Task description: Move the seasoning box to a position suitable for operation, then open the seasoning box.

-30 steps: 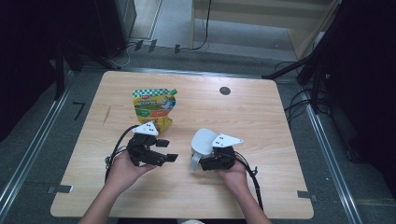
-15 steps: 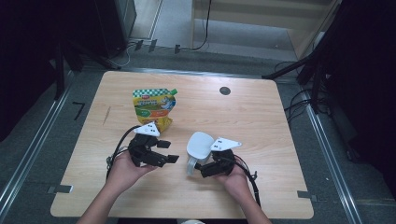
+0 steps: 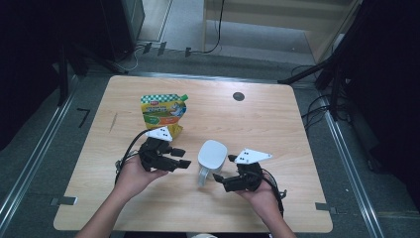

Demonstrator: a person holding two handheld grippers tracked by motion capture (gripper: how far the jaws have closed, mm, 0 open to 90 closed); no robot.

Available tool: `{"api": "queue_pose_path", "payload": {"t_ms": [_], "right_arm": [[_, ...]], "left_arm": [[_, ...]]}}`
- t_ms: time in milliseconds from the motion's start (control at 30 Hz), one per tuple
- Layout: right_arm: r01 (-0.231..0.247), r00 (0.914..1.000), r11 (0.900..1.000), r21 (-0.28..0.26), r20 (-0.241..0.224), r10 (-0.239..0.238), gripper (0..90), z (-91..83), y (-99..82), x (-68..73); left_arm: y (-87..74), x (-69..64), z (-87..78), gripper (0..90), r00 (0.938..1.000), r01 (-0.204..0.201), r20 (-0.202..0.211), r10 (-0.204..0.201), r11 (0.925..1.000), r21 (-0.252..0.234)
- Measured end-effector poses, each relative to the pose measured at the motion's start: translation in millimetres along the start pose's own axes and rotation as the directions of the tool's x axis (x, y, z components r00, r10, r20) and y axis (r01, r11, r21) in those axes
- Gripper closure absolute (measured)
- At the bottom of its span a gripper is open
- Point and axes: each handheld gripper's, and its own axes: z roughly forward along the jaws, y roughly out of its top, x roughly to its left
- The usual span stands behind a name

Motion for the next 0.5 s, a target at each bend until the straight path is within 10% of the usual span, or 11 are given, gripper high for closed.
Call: {"api": "queue_pose_path", "payload": {"t_ms": [500], "right_arm": [[-0.065,0.9979,0.9979,-0.002,0.006,0.065,73.4,-29.8,10.3,0.2]], "left_arm": [[-4.5,-8.1,12.7,86.8,0.9979,-0.037,0.054,0.036,0.9993,0.011]]}}
